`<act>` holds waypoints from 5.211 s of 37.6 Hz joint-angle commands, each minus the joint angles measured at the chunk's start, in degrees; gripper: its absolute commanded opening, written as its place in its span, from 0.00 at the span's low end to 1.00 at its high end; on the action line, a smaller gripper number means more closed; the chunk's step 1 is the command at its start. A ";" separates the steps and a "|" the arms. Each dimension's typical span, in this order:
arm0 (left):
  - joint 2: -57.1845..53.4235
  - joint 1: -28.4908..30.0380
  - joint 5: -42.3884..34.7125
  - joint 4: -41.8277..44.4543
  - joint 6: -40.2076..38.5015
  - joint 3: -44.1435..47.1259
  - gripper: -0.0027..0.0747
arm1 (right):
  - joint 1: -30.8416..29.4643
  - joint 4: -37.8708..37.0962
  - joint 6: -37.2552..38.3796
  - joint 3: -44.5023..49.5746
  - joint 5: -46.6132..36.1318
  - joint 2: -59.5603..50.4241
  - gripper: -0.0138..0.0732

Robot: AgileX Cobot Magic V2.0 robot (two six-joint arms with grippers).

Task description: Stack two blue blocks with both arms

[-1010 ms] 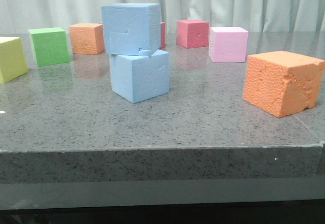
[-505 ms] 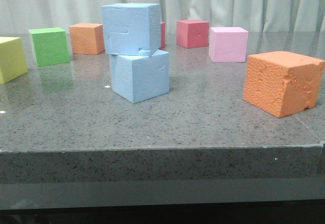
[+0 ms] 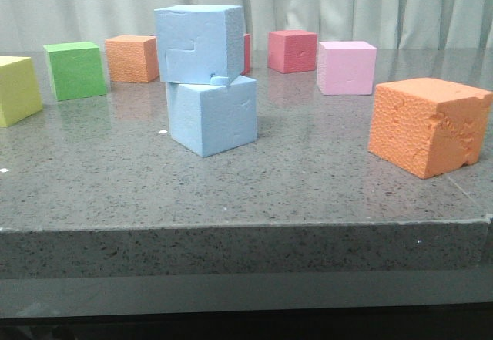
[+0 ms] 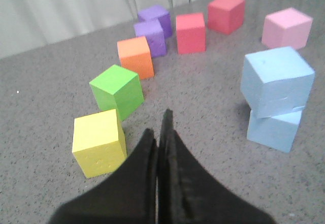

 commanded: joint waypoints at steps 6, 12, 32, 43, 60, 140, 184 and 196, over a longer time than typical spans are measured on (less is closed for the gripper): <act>-13.24 0.17 -6.95 -0.98 -0.48 5.17 0.01 | -0.11 -0.41 -0.32 -1.58 -4.43 0.16 0.08; -21.34 0.17 -6.82 -2.13 -0.48 7.38 0.01 | -0.11 -0.41 -0.32 -1.58 -4.43 0.16 0.08; -26.74 0.17 -2.32 -2.92 -0.48 8.37 0.01 | -0.11 -0.41 -0.32 -1.58 -4.43 0.16 0.08; -26.74 0.17 -2.32 -2.92 -0.48 8.37 0.01 | -0.11 -0.41 -0.32 -1.58 -4.43 0.16 0.08; -26.74 0.17 -2.32 -2.92 -0.48 8.37 0.01 | -0.11 -0.41 -0.32 -1.58 -4.43 0.16 0.08; -32.94 31.47 -29.21 -17.58 10.17 41.30 0.01 | -0.11 -0.41 -0.32 -1.58 -4.20 0.16 0.08; -32.94 31.47 -29.21 -17.58 10.17 41.30 0.01 | 1.04 -3.65 -0.32 9.35 -14.36 -3.63 0.08; -32.94 31.47 -29.21 -17.58 10.17 41.30 0.01 | 0.92 -3.65 -0.32 23.25 -14.50 -13.82 0.08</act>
